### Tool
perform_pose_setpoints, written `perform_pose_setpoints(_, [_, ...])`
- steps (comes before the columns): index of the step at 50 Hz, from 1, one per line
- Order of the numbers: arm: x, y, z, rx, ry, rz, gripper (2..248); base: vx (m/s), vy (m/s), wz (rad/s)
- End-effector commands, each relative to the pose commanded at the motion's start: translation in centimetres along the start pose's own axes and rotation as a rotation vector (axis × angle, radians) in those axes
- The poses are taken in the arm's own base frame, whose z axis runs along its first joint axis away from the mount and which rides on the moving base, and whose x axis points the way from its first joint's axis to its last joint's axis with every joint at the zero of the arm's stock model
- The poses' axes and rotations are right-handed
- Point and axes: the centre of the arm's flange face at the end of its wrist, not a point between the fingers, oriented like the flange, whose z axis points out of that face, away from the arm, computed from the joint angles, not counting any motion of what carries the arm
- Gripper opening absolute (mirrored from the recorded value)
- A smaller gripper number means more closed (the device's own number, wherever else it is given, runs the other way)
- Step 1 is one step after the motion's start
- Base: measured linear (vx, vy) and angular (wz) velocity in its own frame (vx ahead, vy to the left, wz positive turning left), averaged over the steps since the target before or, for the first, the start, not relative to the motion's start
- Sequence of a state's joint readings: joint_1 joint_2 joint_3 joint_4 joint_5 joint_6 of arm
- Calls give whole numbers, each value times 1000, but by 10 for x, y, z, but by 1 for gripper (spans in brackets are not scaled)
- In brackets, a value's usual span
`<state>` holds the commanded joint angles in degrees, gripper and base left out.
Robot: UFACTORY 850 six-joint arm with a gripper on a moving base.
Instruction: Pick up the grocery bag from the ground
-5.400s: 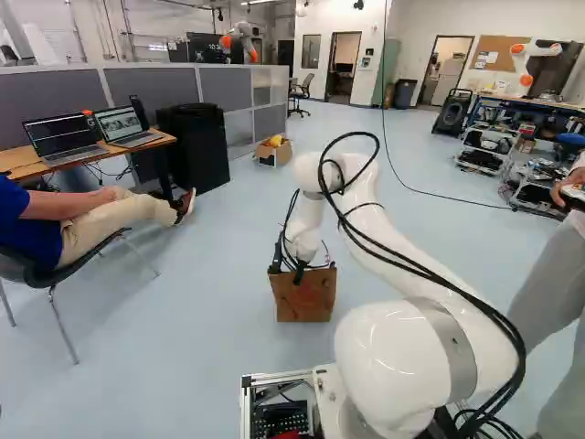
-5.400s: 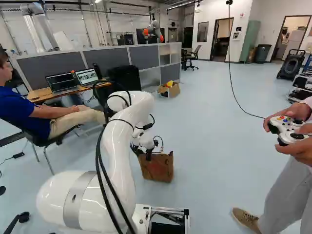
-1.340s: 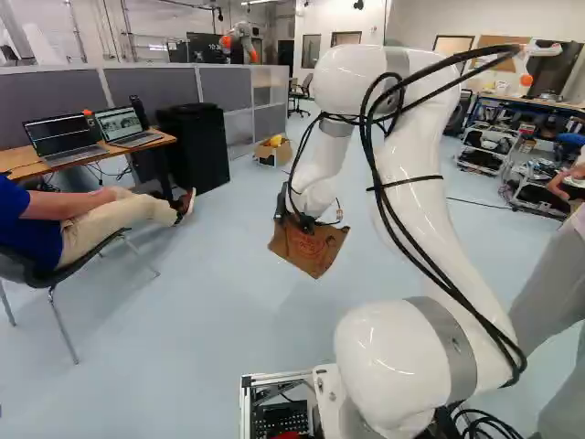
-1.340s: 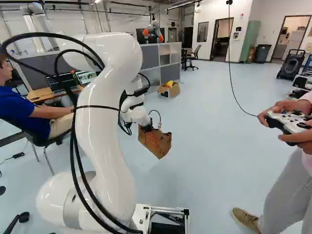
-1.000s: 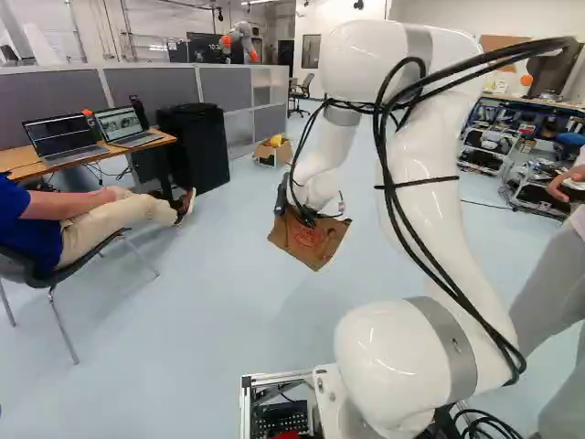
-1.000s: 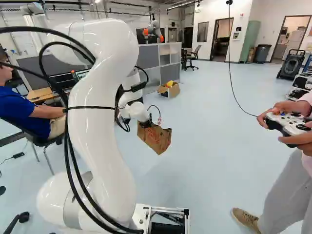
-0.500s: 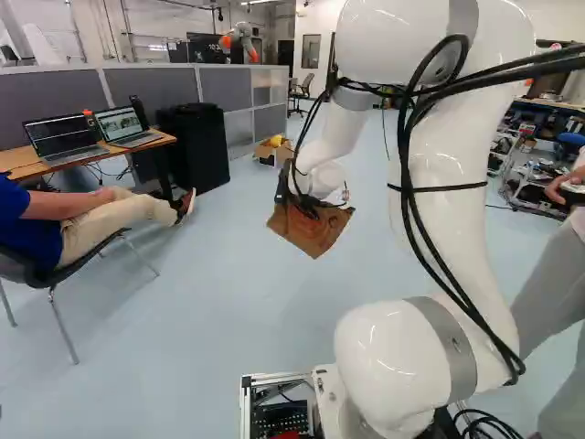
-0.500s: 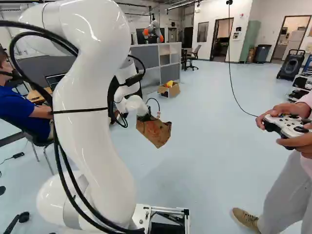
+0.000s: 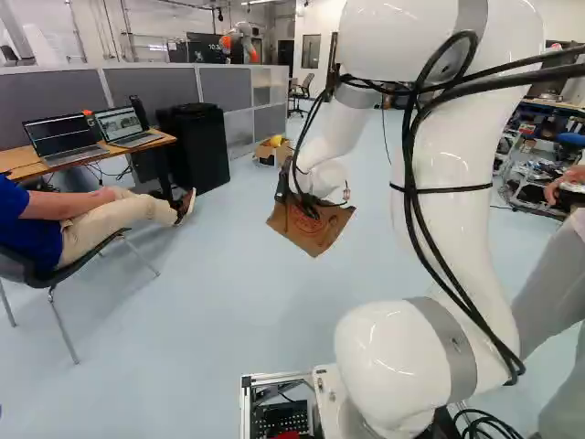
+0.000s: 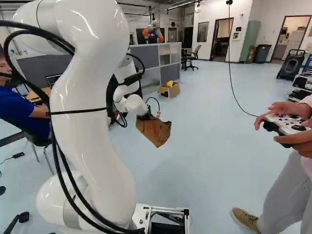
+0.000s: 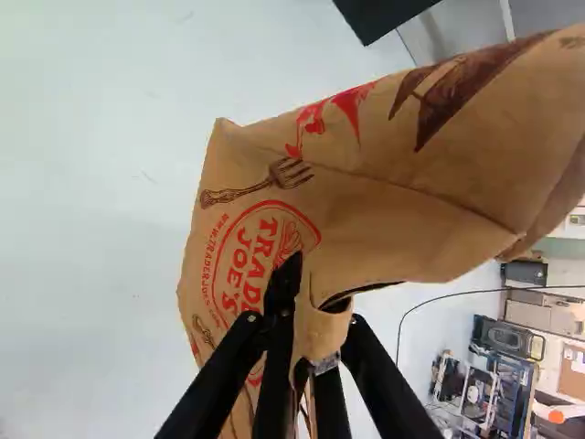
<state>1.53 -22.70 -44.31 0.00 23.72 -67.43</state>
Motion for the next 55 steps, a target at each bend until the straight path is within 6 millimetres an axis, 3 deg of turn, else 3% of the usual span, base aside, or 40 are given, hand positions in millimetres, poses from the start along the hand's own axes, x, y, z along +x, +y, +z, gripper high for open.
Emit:
perform_pose_setpoints(27, [-3, -5, -21, -36, 15, 105, 19, 0, 0, 0])
perform_pose_setpoints(55, [-11, -18, -60, -100, 55, 303, 19, 0, 0, 0])
